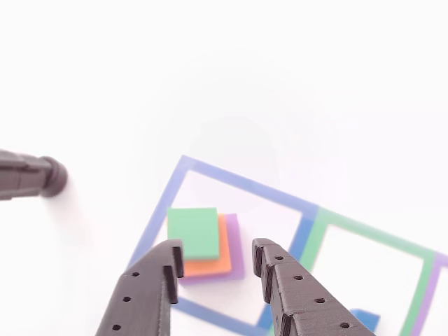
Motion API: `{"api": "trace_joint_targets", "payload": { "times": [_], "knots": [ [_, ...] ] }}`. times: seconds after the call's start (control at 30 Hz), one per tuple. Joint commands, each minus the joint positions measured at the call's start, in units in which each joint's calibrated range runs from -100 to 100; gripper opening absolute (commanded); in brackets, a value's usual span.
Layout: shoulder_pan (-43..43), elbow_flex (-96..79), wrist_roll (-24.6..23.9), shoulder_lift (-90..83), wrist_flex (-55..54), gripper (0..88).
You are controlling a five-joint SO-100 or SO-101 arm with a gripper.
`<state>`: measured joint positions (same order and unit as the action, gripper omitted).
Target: Tower of hanoi
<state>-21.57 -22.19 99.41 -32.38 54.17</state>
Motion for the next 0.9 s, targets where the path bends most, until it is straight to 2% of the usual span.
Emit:
{"api": "trace_joint_targets", "payload": {
  "times": [0.0, 0.2, 0.37, 0.63, 0.87],
  "knots": [
    [2.4, 17.5, 0.6, -2.8, 17.2, 0.6],
    [6.1, 35.7, 0.6, -2.4, 36.6, 0.2],
    [9.7, 44.6, 0.6, -3.0, 45.7, 0.1],
    [15.1, 42.6, 0.6, -7.3, 45.7, 0.1],
    [18.9, 33.4, 0.6, -10.9, 44.3, 0.4]
  ]
}}
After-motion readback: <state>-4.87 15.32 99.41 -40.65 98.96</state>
